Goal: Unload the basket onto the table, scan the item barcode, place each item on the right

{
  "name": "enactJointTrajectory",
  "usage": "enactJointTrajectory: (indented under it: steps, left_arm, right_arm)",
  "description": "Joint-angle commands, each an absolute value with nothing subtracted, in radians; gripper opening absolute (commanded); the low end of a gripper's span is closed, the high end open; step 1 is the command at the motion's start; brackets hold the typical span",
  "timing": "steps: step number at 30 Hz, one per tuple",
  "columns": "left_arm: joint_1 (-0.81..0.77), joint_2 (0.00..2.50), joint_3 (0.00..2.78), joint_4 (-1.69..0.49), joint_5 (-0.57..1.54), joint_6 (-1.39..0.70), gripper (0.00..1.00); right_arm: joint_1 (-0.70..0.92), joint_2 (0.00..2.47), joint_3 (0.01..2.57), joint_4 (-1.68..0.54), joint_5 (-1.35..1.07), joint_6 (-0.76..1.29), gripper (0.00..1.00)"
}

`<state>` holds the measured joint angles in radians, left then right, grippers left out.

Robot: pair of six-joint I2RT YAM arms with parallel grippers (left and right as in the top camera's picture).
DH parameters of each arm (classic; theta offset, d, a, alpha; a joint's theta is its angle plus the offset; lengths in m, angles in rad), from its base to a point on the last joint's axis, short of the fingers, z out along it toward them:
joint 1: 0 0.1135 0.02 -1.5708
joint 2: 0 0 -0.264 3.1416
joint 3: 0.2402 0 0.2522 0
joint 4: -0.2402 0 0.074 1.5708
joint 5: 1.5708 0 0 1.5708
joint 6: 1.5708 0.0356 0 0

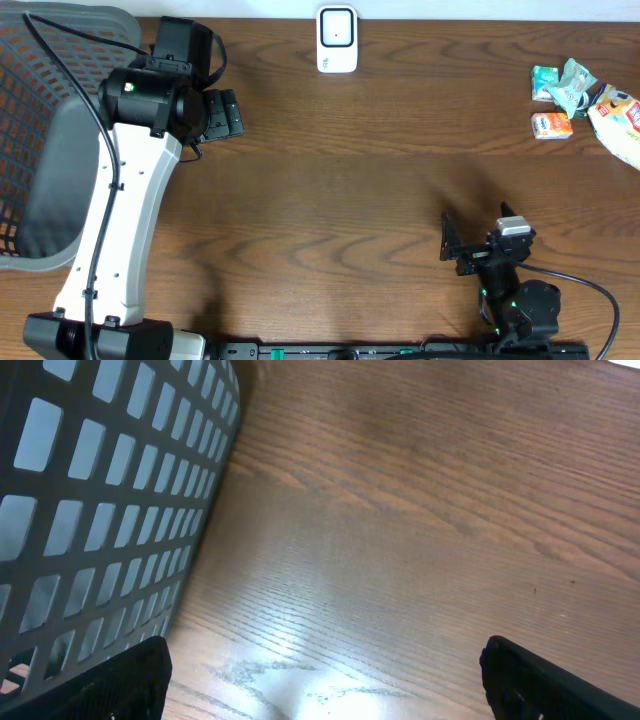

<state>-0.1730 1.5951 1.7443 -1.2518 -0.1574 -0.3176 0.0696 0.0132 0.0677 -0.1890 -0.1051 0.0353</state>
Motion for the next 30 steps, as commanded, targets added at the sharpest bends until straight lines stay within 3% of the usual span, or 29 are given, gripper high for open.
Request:
enactJointTrajectory:
  steps: [1, 10, 30]
  left_arm:
    - [-0.171, 1.594, 1.742, -1.253, -0.169, -0.327, 0.98]
    - [-0.171, 1.594, 1.742, -1.253, -0.169, -0.327, 0.98]
    - [-0.171, 1.594, 1.742, -1.253, -0.169, -0.327, 0.98]
  right_arm:
    - [0.055, 0.005, 0.050, -0.157, -0.115, 0.017, 0.99]
    - [0.046, 0.005, 0.006, 0.039, -0.115, 0.012, 0.99]
    - [0.047, 0.005, 0.006, -0.067, -0.116, 0.014, 0.99]
